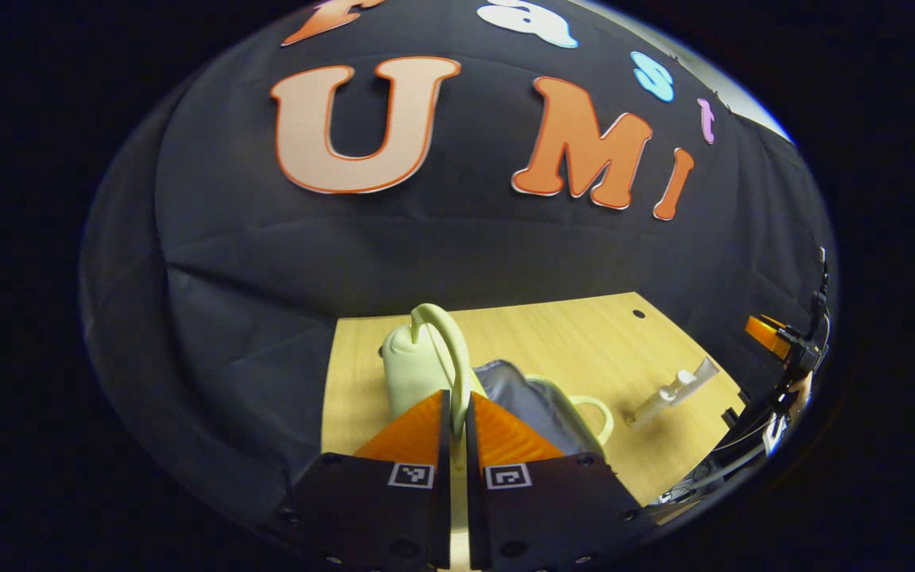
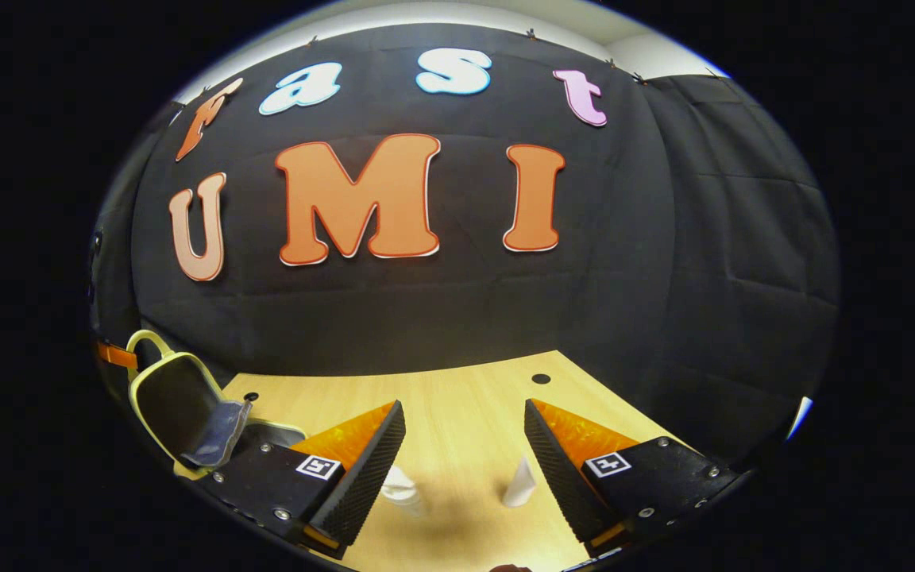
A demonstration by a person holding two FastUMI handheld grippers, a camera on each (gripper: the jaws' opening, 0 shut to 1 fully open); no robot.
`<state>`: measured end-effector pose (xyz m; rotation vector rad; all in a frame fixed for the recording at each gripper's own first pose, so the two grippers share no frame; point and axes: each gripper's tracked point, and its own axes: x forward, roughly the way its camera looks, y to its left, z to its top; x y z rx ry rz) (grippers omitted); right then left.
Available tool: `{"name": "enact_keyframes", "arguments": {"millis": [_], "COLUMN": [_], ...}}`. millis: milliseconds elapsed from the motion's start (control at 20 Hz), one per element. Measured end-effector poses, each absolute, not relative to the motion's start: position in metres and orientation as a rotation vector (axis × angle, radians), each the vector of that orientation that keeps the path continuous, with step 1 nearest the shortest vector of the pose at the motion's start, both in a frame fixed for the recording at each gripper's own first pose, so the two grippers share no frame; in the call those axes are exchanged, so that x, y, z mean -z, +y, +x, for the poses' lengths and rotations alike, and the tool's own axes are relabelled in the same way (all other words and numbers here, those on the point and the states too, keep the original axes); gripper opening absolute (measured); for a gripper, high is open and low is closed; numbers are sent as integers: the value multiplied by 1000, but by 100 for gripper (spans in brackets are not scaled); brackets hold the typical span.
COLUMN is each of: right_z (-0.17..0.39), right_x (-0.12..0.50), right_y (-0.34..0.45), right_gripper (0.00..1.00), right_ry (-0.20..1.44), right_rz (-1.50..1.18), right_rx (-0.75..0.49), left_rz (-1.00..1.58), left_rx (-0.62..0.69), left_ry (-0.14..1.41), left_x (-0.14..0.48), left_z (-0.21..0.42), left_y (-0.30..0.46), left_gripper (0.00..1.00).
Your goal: First open the suitcase, pack the skin care products into it, and then close the suitcase.
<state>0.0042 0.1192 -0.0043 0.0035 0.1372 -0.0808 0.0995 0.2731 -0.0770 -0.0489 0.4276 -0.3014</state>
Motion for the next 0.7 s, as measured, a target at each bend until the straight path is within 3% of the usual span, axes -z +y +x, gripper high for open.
{"name": "enact_keyframes", "arguments": {"millis": [250, 300, 400, 700], "right_z": [-8, -9, -5, 3], "right_x": [-8, -8, -6, 16], "right_y": [179, 187, 195, 197], "right_gripper": [96, 100, 96, 96], "right_ry": [121, 119, 125, 171], "right_rz": [-37, -45, -51, -34], "right_rx": [86, 87, 93, 135], "left_rz": [-225, -255, -302, -507], "left_rx": [325, 312, 284, 166], "left_ry": [444, 455, 483, 656], "left_x": [133, 149, 190, 324], "left_z": [117, 121, 131, 138], "left_y": [363, 383, 414, 454], "left_gripper": [6, 6, 5, 6]}}
